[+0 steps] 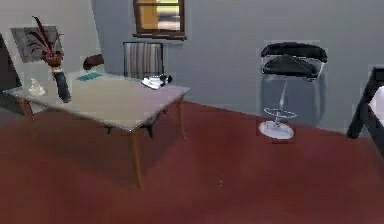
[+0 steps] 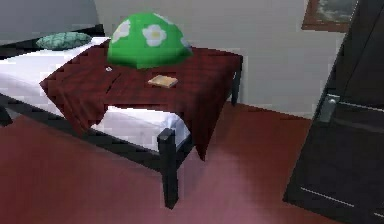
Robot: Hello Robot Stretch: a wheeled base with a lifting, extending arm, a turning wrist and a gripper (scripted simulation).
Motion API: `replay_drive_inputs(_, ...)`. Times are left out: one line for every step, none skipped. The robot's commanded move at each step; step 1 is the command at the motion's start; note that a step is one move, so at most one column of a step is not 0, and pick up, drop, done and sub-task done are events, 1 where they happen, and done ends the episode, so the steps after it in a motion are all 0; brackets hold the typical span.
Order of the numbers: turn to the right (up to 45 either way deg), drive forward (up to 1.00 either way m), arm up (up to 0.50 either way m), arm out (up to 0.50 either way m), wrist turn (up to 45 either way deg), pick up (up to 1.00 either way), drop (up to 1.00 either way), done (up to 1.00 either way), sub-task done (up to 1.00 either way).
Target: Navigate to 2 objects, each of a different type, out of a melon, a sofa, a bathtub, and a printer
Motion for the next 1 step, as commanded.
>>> replay_drive_inputs(0.0,0.3,0.0,0.0,0.0,0.0,0.0,0.0,0.0)
